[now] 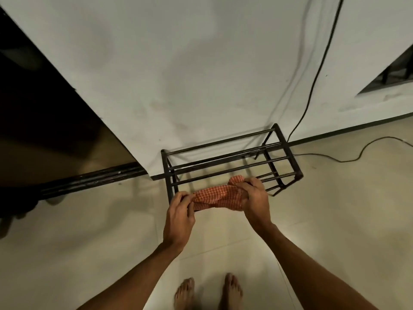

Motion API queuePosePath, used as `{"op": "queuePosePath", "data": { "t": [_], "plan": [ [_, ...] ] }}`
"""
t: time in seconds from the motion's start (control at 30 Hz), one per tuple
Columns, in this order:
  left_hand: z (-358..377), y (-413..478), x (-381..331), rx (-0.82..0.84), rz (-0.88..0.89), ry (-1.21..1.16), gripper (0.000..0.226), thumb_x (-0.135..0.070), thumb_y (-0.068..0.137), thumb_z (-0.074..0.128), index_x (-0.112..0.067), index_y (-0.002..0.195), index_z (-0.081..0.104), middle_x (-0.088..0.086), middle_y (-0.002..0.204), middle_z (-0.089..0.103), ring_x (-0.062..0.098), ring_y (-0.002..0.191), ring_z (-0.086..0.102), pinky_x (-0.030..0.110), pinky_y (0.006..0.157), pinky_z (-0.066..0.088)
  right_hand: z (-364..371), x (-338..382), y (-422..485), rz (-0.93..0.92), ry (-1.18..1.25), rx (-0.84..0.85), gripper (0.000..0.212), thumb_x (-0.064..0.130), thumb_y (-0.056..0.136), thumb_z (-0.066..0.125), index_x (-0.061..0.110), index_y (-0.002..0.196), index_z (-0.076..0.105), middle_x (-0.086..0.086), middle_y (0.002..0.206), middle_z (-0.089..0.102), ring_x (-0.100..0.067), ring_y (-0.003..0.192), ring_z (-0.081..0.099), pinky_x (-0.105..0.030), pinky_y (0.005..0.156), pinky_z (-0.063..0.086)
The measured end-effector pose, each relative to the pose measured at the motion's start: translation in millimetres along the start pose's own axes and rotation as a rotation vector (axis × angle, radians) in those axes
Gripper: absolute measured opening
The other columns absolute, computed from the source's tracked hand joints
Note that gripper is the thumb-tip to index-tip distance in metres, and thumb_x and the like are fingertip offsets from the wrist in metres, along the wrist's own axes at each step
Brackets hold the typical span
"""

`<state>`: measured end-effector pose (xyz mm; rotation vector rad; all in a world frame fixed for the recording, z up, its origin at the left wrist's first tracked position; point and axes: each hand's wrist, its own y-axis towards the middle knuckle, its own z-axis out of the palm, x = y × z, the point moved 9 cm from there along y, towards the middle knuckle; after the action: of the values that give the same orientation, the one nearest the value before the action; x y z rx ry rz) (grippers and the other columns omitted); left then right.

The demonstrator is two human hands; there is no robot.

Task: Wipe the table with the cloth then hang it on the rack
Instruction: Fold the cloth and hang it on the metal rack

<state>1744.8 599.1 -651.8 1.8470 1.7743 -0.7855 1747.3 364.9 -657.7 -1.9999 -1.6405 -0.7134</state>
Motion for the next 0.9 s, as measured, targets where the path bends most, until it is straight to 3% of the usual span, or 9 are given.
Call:
{"op": "queuePosePath", "data": {
  "t": [0.07, 0.2, 0.33, 0.43, 0.57, 0.7, 0.83, 0.9],
  "plan": [
    [33.0, 13.5, 21.5, -0.008, -0.027, 0.002, 0.029, -0.003, 0.098, 0.057, -0.002, 0.124, 0.068, 0.01, 0.126, 0.058, 0.022, 0.115, 0.059, 0.038, 0.097, 0.056, 30.3, -29.2, 22.7, 0.001, 0.016, 0.035, 0.022, 0.007, 0.096, 0.068, 0.002, 0.117, 0.071, -0.015, 0.125, 0.062, -0.023, 0.112, 0.057, 0.0, 0.083, 0.043],
    [90.6, 37.2, 66.5, 0.06, -0.1, 0.021, 0.036, -0.004, 0.097, 0.059, -0.004, 0.133, 0.062, 0.009, 0.139, 0.049, 0.023, 0.125, 0.053, 0.041, 0.084, 0.062, 83.7, -62.0, 54.7, -0.081, -0.088, 0.133, 0.035, 0.014, 0.093, 0.075, 0.008, 0.127, 0.069, -0.014, 0.134, 0.061, -0.024, 0.122, 0.057, -0.038, 0.1, 0.057],
    [121.3, 47.8, 88.3, 0.106, -0.076, 0.203, 0.041, -0.007, 0.096, 0.062, -0.005, 0.137, 0.06, 0.014, 0.141, 0.054, 0.029, 0.132, 0.051, 0.041, 0.109, 0.048, 116.2, -85.1, 61.0, -0.198, -0.237, 0.24, 0.038, 0.013, 0.089, 0.08, 0.0, 0.123, 0.071, -0.02, 0.122, 0.071, -0.036, 0.115, 0.067, -0.054, 0.099, 0.056],
    [121.3, 48.4, 87.7, 0.072, -0.006, 0.319, 0.04, -0.011, 0.092, 0.069, -0.007, 0.131, 0.065, 0.015, 0.133, 0.063, 0.033, 0.123, 0.06, 0.05, 0.107, 0.044, 112.6, -93.2, 55.7, -0.247, -0.324, 0.172, 0.046, 0.022, 0.092, 0.075, -0.002, 0.13, 0.066, -0.025, 0.127, 0.068, -0.043, 0.119, 0.065, -0.063, 0.105, 0.05],
    [124.2, 53.1, 80.8, 0.102, 0.102, 0.39, 0.043, -0.023, 0.095, 0.067, -0.013, 0.136, 0.062, 0.012, 0.135, 0.063, 0.031, 0.124, 0.06, 0.049, 0.108, 0.042, 127.8, -100.3, 50.0, -0.331, -0.428, 0.317, 0.06, 0.023, 0.089, 0.081, 0.004, 0.141, 0.058, -0.02, 0.136, 0.063, -0.038, 0.128, 0.059, -0.055, 0.115, 0.043],
    [139.0, 61.6, 85.6, 0.252, 0.1, 0.51, 0.041, -0.033, 0.105, 0.046, -0.026, 0.145, 0.051, -0.001, 0.137, 0.059, 0.019, 0.121, 0.058, 0.035, 0.106, 0.037, 139.9, -113.3, 53.2, -0.289, -0.488, 0.446, 0.068, 0.032, 0.09, 0.079, 0.011, 0.147, 0.051, -0.016, 0.145, 0.057, -0.033, 0.136, 0.052, -0.048, 0.121, 0.036],
    [140.3, 60.0, 86.0, 0.339, 0.067, 0.576, 0.045, -0.03, 0.104, 0.048, -0.026, 0.148, 0.045, 0.001, 0.144, 0.053, 0.02, 0.13, 0.051, 0.038, 0.112, 0.034, 137.0, -106.7, 50.5, -0.28, -0.54, 0.472, 0.07, 0.04, 0.091, 0.076, 0.012, 0.149, 0.048, -0.015, 0.147, 0.055, -0.033, 0.139, 0.049, -0.048, 0.123, 0.03],
    [135.7, 56.5, 80.6, 0.353, 0.072, 0.6, 0.05, -0.029, 0.102, 0.051, -0.024, 0.151, 0.04, 0.003, 0.149, 0.047, 0.021, 0.136, 0.046, 0.04, 0.116, 0.031, 129.3, -97.0, 47.2, -0.302, -0.537, 0.429, 0.066, 0.033, 0.093, 0.075, 0.01, 0.149, 0.049, -0.018, 0.146, 0.056, -0.035, 0.139, 0.049, -0.05, 0.123, 0.027]
  ]
}}
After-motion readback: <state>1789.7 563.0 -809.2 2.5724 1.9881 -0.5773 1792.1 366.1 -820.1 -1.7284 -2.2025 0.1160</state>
